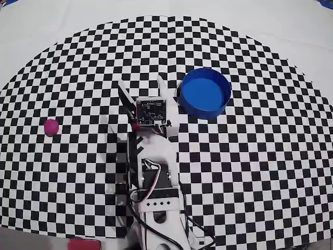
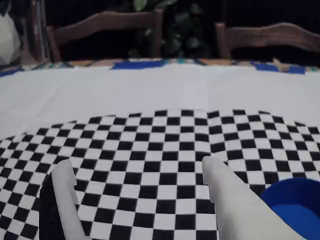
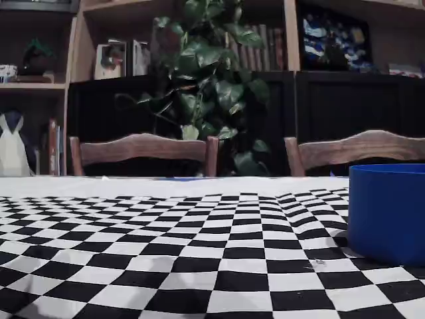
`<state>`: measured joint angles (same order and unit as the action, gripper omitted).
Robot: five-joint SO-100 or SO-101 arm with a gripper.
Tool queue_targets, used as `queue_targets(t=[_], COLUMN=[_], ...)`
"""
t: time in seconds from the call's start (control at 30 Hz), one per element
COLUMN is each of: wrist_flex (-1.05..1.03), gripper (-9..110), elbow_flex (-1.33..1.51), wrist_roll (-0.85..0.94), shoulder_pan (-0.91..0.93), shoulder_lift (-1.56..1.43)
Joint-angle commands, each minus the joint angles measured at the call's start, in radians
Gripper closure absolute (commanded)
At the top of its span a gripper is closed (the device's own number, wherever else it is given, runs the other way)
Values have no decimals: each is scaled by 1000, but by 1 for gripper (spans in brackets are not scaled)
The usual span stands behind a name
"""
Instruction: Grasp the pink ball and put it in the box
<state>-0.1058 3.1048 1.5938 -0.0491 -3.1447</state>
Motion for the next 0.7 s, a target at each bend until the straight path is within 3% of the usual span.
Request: queue_targets(t=[0.0, 0.67], wrist_flex=[26, 28], gripper=[72, 72], elbow_flex=[8, 8], wrist_roll=[5, 6], shoulder_pan=[-35, -311], shoulder_lift=[9, 26])
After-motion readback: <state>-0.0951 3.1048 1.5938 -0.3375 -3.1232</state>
